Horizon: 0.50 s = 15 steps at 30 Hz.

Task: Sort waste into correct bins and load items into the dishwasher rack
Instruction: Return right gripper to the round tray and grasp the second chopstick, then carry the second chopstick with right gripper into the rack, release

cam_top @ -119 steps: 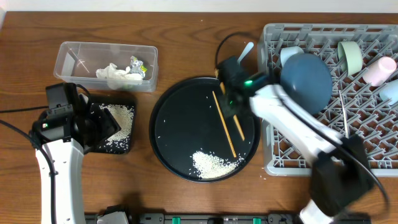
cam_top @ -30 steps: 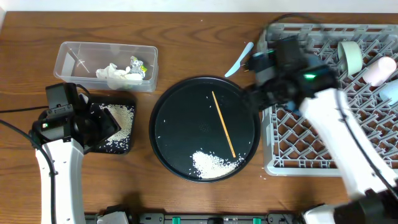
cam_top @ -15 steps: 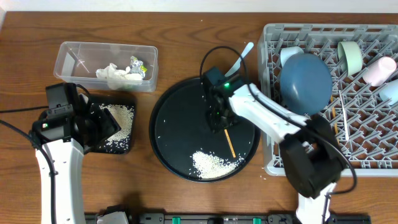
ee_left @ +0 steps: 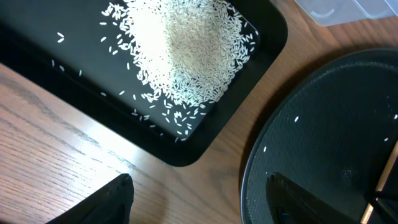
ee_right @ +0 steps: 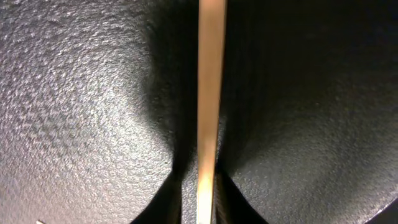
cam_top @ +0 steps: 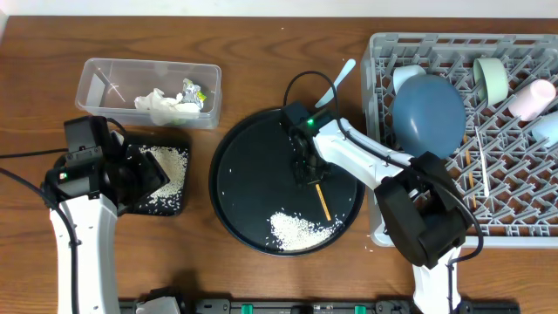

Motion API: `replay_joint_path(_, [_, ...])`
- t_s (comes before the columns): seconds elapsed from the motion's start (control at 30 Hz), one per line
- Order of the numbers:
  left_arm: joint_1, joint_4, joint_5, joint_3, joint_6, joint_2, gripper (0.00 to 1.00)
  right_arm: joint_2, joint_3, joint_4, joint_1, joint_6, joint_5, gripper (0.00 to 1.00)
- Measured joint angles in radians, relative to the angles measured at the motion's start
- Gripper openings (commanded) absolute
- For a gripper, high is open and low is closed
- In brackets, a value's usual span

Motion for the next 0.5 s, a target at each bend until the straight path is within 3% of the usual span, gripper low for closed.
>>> replay_joint_path(0.1, [0.000,0.000,0.000,0.000,0.000,0.000,0.70,0.000,0.000,0.000,0.000,0.005,0.002,0.01])
replay_joint_path(0.5, [0.000,0.000,0.000,0.000,0.000,0.000,0.70,-0.021,0.068,-0.099,-0.019,-0.011,-0.001,0.01])
